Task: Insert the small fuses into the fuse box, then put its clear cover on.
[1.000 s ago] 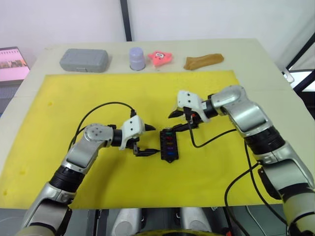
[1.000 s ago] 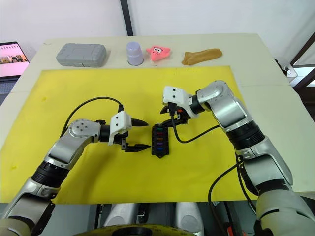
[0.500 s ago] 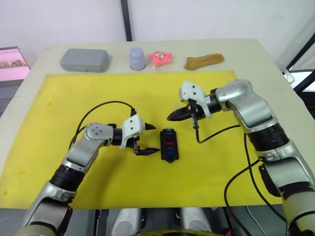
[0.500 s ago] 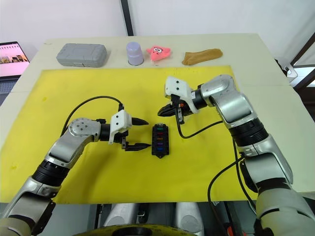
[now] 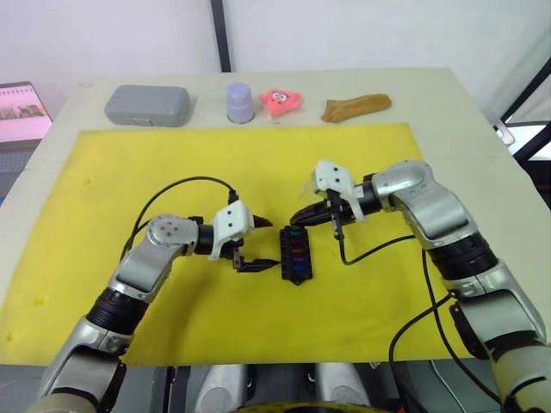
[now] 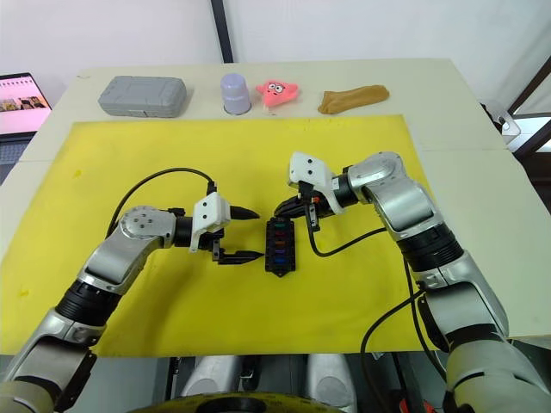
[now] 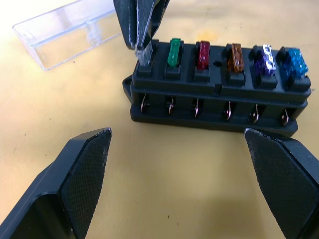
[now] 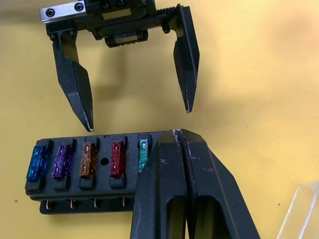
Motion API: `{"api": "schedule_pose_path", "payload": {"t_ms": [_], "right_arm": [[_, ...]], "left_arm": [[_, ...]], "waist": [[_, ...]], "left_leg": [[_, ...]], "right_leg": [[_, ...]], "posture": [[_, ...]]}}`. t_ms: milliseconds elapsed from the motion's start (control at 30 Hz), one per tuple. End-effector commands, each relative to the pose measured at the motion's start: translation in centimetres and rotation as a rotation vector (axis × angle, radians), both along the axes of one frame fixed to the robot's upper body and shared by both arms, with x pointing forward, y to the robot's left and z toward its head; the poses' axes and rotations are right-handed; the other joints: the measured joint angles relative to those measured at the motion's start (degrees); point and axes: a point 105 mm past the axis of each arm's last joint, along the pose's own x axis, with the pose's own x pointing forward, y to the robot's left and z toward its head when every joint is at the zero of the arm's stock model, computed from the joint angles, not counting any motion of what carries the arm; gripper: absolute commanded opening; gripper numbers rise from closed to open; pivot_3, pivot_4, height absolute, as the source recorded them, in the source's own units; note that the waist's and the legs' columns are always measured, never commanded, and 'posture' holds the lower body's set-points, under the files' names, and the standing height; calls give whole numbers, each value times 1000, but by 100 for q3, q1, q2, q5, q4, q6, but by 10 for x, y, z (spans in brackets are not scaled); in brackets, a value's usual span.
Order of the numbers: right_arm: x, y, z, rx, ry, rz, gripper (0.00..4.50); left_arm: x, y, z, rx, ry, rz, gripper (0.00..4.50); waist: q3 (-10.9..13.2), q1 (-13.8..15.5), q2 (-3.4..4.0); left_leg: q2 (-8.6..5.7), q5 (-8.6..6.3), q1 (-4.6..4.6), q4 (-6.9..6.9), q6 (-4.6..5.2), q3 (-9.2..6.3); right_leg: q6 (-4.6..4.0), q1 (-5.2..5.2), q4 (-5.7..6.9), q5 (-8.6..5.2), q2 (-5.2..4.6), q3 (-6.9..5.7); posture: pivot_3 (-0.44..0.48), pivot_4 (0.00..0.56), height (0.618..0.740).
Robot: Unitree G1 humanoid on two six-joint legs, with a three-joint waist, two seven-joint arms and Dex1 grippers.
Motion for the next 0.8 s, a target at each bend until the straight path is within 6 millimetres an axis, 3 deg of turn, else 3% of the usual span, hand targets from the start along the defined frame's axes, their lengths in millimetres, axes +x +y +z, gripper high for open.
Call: {"api": "schedule_pose_path", "payload": {"t_ms": [33, 567, 700, 800], "right_arm": [[0, 0, 5, 12, -20, 5, 48], [-3, -12, -24, -74, 40, -20, 48], [-2, -9, -16, -45, 32, -17, 48], [-1, -3, 6, 20, 14, -10, 48]], "left_arm": [[-2, 0, 11, -14, -36, -17, 4500], [-3, 3, 10, -12, -32, -15, 4500], [-5, 4, 11, -11, -30, -14, 4500], [-8, 7, 13, -14, -28, -8, 4500]], "waist": [[0, 1, 0], [0, 5, 0], [0, 4, 0], [0, 1, 0]], "left_leg": [[0, 0, 0, 0, 0, 0], [0, 0, 1, 0, 0, 0], [0, 0, 2, 0, 0, 0], [0, 0, 2, 0, 0, 0]], "right_leg": [[0, 0, 0, 0, 0, 0], [0, 3, 0, 0, 0, 0], [0, 3, 0, 0, 0, 0], [0, 3, 0, 0, 0, 0]], "posture": [[0, 150, 731], [0, 150, 731], [0, 150, 731], [0, 150, 731]]}}
